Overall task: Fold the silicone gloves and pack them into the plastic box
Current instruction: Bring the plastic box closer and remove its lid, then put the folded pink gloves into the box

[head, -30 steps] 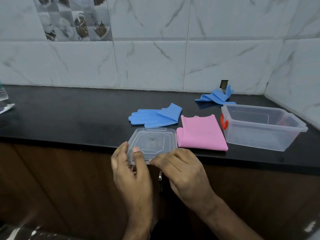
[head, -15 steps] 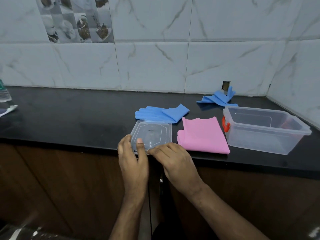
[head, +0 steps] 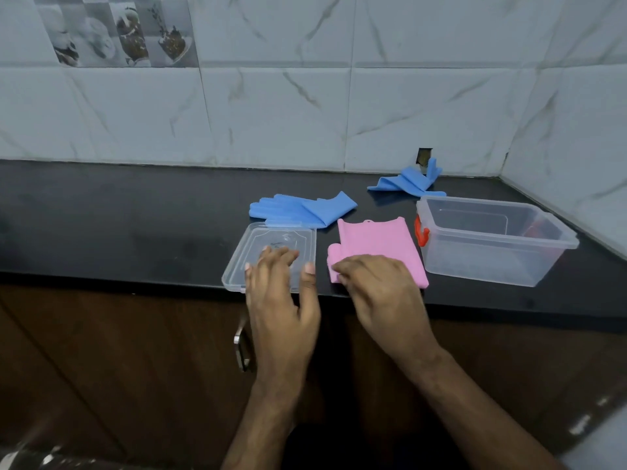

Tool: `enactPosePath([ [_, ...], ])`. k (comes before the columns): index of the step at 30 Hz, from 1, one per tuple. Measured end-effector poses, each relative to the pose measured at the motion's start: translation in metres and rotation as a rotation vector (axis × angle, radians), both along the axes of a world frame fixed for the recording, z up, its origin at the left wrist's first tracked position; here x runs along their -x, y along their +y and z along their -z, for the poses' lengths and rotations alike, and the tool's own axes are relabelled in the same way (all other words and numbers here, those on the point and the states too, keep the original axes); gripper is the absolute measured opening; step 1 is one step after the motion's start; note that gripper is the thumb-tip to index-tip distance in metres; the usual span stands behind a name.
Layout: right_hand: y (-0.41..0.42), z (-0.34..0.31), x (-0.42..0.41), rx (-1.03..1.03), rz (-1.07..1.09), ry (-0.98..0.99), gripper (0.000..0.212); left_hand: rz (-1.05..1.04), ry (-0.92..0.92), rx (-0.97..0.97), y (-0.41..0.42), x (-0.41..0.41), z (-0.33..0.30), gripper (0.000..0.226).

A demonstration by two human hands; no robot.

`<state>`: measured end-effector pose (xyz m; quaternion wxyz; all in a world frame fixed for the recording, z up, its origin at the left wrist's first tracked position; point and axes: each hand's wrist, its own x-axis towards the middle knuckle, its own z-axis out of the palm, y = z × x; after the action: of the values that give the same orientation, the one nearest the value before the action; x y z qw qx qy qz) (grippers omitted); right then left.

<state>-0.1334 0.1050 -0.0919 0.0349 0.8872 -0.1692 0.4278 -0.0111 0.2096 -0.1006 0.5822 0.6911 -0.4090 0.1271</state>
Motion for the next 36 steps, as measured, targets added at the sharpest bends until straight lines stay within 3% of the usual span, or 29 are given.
enactPosePath([
  [6,-0.022,-0.004,0.038,-0.043,0.16,0.071,0.013,0.103,-0.055,0.025,-0.027,0.026,0.0,0.026],
  [12,-0.028,-0.001,0.052,-0.032,0.243,0.148,0.028,0.151,-0.066,0.022,-0.041,0.04,0.003,0.03],
  [18,-0.03,-0.023,0.044,-0.079,0.244,0.4,0.037,0.183,-0.012,-0.012,-0.041,0.048,0.01,0.031],
  [21,-0.03,-0.027,0.038,0.0,0.283,0.475,0.04,0.143,-0.011,0.064,-0.037,0.061,0.015,0.026],
  [24,-0.026,-0.03,0.035,-0.001,0.338,0.417,0.035,0.097,0.039,0.227,-0.035,0.08,0.023,0.014],
  [29,-0.025,-0.043,0.033,-0.041,0.361,0.27,0.028,0.272,0.481,0.305,-0.043,0.123,0.026,0.016],
  [36,-0.021,-0.077,0.06,-0.147,0.284,0.216,0.021,0.817,1.564,0.414,-0.052,0.112,0.003,0.097],
])
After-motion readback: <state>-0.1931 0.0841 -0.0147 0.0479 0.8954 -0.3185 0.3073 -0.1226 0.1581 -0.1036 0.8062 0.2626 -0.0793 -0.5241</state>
